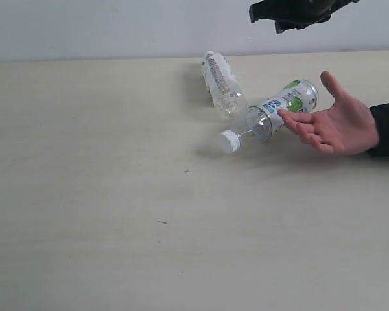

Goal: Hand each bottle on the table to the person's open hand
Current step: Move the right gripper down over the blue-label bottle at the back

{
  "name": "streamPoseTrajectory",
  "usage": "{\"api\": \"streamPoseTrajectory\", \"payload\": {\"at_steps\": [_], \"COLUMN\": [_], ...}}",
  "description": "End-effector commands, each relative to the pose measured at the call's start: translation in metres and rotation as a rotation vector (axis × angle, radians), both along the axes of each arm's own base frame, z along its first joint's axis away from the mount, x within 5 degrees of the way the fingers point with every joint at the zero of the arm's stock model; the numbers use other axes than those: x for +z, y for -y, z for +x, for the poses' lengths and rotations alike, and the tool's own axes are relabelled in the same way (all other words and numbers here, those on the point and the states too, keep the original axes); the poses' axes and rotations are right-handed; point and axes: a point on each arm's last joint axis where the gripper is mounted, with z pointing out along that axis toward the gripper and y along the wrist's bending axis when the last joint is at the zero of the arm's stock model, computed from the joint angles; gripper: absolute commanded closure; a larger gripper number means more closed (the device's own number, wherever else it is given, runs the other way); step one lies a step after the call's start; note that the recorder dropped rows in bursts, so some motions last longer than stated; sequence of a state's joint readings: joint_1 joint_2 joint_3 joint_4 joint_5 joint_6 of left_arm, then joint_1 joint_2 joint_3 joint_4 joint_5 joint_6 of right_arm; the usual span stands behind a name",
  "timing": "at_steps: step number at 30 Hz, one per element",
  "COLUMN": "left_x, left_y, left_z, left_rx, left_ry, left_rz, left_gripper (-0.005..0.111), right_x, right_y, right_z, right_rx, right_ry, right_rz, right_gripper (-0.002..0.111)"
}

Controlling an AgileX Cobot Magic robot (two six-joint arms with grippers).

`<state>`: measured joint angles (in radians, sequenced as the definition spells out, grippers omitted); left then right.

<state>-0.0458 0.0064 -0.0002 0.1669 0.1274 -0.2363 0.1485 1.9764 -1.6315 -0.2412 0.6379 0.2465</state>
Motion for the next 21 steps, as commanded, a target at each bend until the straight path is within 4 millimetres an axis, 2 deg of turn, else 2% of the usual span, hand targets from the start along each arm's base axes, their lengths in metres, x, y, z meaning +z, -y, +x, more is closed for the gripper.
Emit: {"api": "streamPoseTrajectory", "payload": {"at_steps": [1, 5, 10, 14, 17, 21], "left_x": [0.001, 0.001, 0.001, 0.001, 0.001, 0.001], "left_y": [0.000, 0.000, 0.000, 0.000, 0.000, 0.000], "left_z": [0.000, 0.000, 0.000, 0.000, 0.000, 0.000], "left_rx": [-0.005, -0.005, -0.005, -0.005, -0.005, -0.005], "left_ry": [0.009, 0.009, 0.009, 0.009, 0.009, 0.009], "left_rz": [0.001, 0.001, 0.001, 0.001, 0.001, 0.001], "left_gripper": [0.106, 0.106, 0.106, 0.106, 0.106, 0.106], "right_x": [-0.006, -0.014, -0.018, -0.034, -0.054, -0.071], "right_y": [-0.004, -0.008, -0.013, -0.014, -0.015, -0.018], "right_z": [0.019, 0.033, 0.041, 0.046, 0.049, 0.055], "right_rx": [0.014, 0.063, 0.058, 0.100, 0.110, 0.107], "right_ry": [0.026, 0.107, 0.186, 0.164, 0.125, 0.080], "right_rz": [0.019, 0.022, 0.092, 0.056, 0.042, 0.078], "right_gripper": [0.050, 0.037, 0.037, 0.035, 0.032, 0.032]}}
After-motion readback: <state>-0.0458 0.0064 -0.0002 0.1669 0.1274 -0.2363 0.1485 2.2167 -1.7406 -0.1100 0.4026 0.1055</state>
